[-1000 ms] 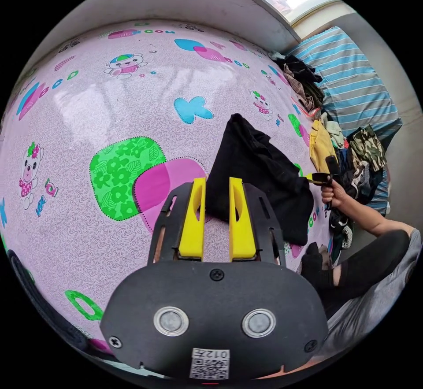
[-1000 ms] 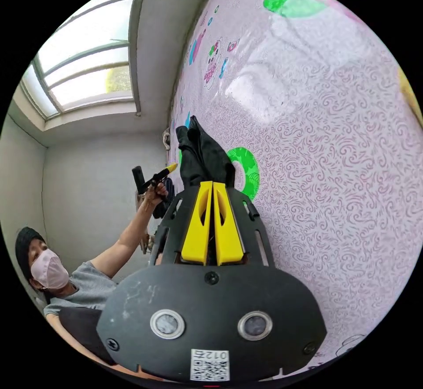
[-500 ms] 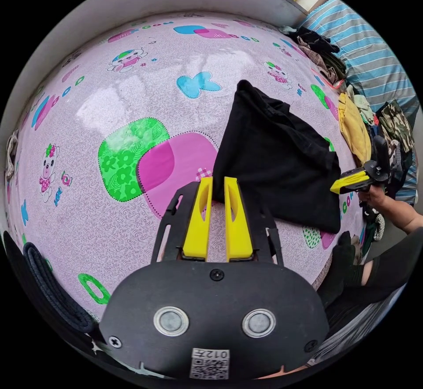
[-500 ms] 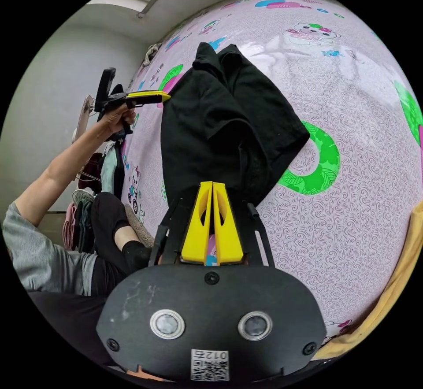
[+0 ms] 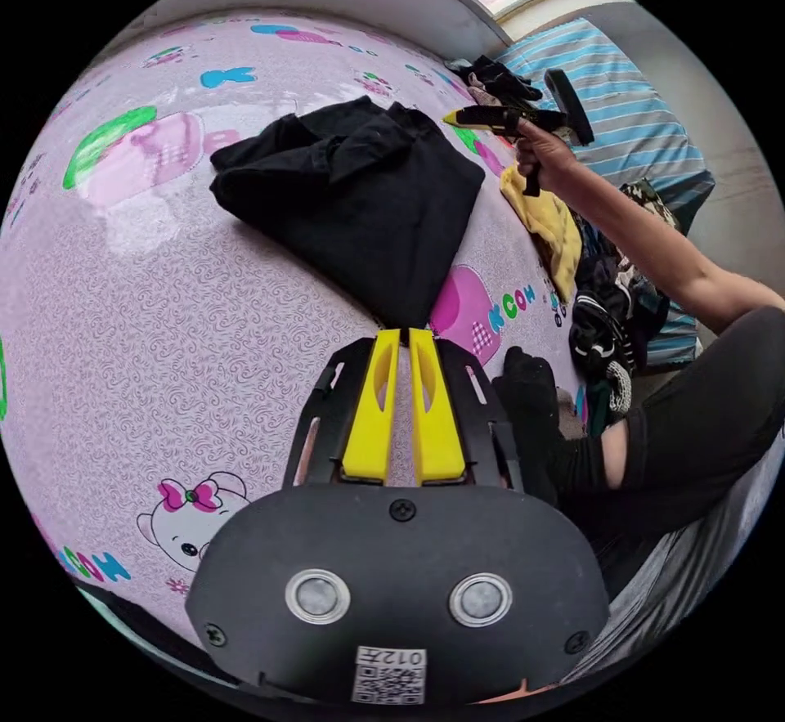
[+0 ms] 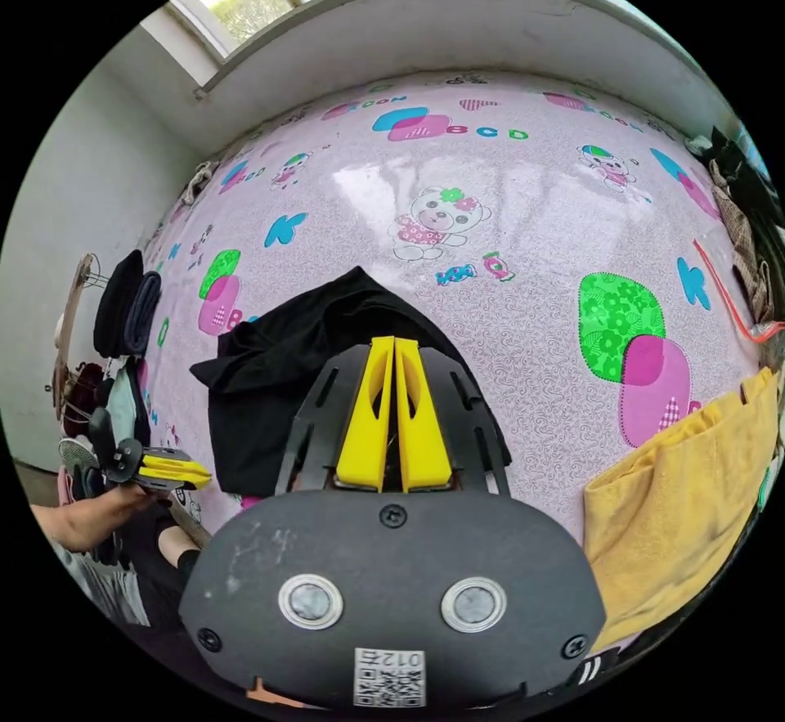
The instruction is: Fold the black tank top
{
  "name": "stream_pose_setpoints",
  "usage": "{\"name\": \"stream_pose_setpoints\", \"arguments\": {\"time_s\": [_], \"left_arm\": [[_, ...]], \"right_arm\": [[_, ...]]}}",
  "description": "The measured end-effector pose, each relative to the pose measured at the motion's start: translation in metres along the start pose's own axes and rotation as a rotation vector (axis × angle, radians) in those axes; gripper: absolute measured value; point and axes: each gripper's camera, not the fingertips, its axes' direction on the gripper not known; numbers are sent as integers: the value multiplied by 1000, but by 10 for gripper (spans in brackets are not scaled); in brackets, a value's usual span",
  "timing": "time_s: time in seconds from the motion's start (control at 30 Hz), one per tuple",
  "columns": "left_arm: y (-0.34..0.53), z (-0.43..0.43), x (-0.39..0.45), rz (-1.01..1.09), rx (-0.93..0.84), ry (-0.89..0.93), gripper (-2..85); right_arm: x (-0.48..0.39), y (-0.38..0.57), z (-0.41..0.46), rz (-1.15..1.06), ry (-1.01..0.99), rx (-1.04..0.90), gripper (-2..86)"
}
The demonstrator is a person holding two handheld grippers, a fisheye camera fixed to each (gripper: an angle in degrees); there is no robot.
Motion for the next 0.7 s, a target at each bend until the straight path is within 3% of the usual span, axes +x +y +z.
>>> {"name": "stream_pose_setpoints", "arguments": {"time_s": [0.07,0.2,0.37,0.5,0.7], "left_arm": [[10,-14,2,-26,105,-69,65],[3,-38,1,12,197,-387,106],[-27,-36,-1,160,164,-511,131],[-43,-23,6,319,90,-587,133],[-60,-8,-1,395,19,-599,82]], "right_arm": [[-18,33,-11,-6,-108,17,-2],[-25,65,-12,34,-255,-1,28],[24,48,10,309,-602,-22,79],[40,24,25,378,-593,-61,85],[48,-23,37,351,-549,-123,39]]}}
